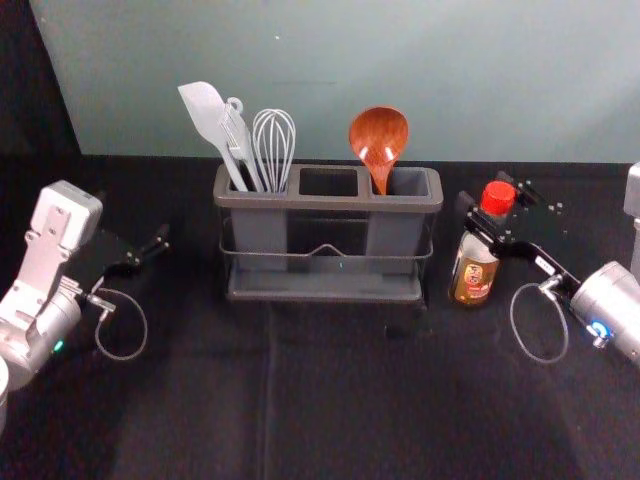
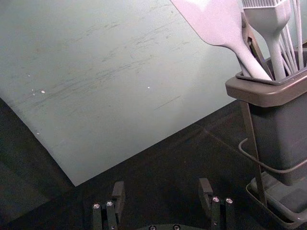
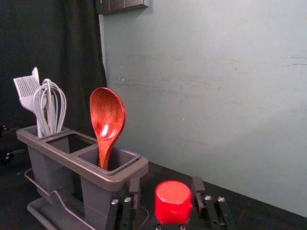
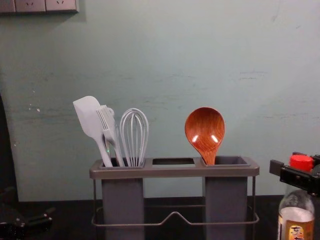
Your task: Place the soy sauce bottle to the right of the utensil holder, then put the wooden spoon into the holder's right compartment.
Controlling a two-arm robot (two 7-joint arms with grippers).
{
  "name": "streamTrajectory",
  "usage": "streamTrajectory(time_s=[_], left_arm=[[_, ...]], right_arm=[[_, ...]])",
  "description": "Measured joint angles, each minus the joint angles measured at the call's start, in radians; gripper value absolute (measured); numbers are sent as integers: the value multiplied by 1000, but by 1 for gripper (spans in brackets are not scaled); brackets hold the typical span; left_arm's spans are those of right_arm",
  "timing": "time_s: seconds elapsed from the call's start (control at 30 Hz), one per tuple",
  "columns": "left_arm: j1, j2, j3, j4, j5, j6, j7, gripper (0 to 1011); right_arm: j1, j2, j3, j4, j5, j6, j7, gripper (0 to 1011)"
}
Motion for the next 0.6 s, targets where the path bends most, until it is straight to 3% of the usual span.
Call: streamTrajectory(time_s=[0.4, 0.6], left_arm=[[0, 0, 0, 0, 0, 0, 0, 1005], [0, 0, 0, 0, 0, 0, 0, 1005]], right_arm=[[0, 0, 0, -1, 0, 1, 0, 990], [0, 2, 0, -5, -1, 3, 0, 1000]])
